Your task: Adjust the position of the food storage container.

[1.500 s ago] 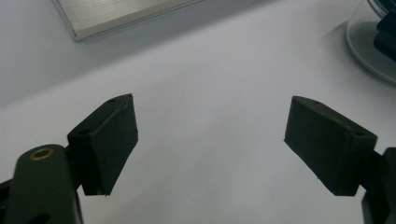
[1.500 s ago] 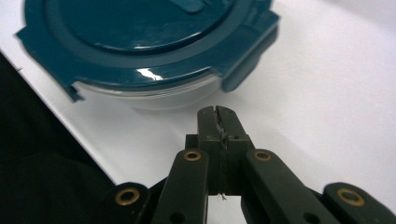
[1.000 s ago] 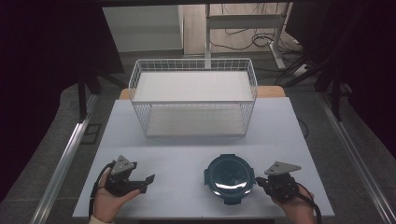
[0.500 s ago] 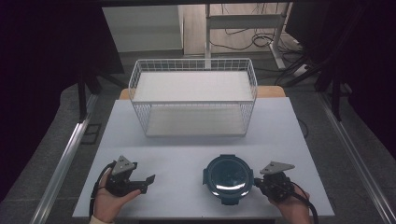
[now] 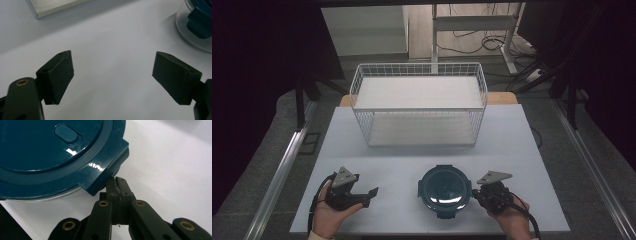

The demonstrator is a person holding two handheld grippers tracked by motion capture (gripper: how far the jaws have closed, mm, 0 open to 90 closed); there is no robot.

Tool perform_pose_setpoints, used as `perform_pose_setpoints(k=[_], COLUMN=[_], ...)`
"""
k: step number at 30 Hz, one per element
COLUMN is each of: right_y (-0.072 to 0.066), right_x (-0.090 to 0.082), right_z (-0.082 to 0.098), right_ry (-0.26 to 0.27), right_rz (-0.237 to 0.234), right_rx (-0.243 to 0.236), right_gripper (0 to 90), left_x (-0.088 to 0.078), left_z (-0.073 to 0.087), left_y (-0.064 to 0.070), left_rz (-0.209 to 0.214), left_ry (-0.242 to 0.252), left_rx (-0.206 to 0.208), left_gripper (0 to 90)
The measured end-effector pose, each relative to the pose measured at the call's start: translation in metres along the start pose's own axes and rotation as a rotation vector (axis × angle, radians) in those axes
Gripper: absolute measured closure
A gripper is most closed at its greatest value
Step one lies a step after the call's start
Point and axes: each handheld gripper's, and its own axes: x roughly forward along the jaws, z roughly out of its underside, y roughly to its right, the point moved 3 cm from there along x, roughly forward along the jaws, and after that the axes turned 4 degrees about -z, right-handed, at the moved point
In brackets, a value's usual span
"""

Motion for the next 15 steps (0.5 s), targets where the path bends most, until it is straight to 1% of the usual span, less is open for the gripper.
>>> perform_pose_setpoints(k=[3, 8, 10, 15], right_y=[-0.005, -0.018, -0.023, -0.030], right_x=[0.005, 0.013, 0.016, 0.025], right_z=[-0.004, -0.011, -0.015, -0.026], right_ry=[-0.004, -0.002, -0.004, -0.009], right_rz=[-0.011, -0.038, -0.042, -0.061], right_rx=[-0.009, -0.029, -0.041, -0.055], right_gripper=[89.8, 89.8, 89.8, 89.8], left_x=[-0.001, -0.002, -0.003, -0.003], left_z=[0.000, -0.001, -0.001, -0.001], left_y=[0.000, -0.001, -0.001, -0.001], left_rz=[0.000, -0.004, -0.003, -0.001], left_ry=[0.003, 0.009, 0.013, 0.015], left_rx=[-0.003, -0.008, -0.012, -0.015], left_gripper=[17.1, 17.1, 17.2, 17.2])
